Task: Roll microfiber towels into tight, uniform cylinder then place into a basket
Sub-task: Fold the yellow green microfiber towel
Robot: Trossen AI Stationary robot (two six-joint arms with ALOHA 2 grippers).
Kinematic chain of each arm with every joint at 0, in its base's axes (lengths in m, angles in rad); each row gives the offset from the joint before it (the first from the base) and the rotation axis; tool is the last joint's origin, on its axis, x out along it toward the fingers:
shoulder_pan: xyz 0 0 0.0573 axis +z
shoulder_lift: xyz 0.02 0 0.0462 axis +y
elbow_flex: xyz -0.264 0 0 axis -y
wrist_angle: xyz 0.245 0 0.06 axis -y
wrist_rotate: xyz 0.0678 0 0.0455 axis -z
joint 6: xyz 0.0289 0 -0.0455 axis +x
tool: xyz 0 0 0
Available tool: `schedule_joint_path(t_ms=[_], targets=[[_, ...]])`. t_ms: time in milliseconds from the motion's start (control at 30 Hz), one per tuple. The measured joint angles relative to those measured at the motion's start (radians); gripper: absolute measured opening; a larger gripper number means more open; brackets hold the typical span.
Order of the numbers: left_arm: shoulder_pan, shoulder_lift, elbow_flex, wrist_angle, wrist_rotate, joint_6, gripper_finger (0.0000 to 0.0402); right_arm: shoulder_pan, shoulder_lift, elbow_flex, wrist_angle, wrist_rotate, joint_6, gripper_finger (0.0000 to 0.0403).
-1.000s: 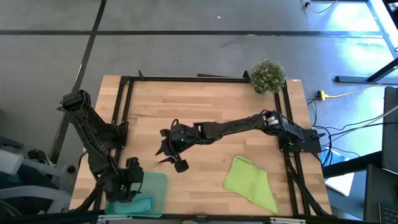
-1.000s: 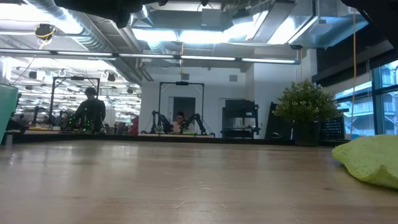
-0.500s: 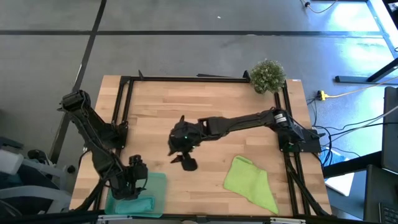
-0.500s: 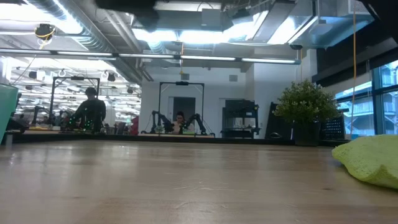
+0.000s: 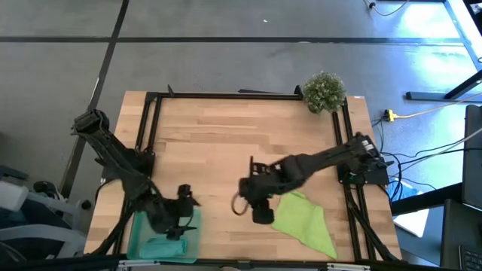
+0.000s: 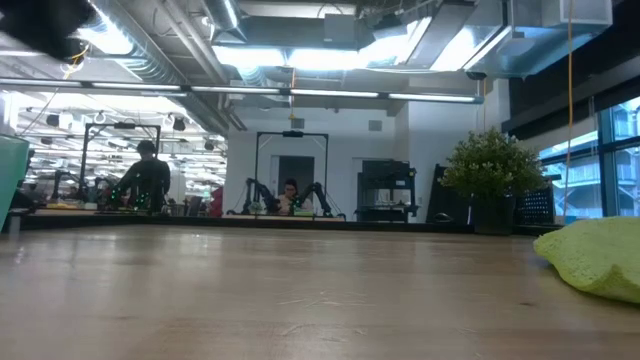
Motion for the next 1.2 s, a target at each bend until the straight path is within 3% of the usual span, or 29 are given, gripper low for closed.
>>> schedule_joint_path(t_ms=[167,533,667,900,1200], targets=[[0.137,0.028,0.0,0.176,0.019,0.253,0.0367,0.076,-0.055,0.0,-0.095,0.132,0.157,0.0163],[0.362,0.25,0.018,0.598,0.262,0.609,0.0367,0.209,-0.135,0.0,-0.331,0.35,0.488,0.0163],[0.443,0.365,0.122,0.611,0.339,0.705,0.0367,0.239,-0.175,0.0,-0.365,0.411,0.543,0.0163],[0.529,0.595,0.34,0.595,0.469,0.811,0.0367,0.269,-0.243,0.0,-0.375,0.405,0.545,0.0163],[0.568,0.746,0.497,0.571,0.553,0.721,0.0367,0.271,-0.327,0.0,-0.358,0.411,0.545,0.0163]])
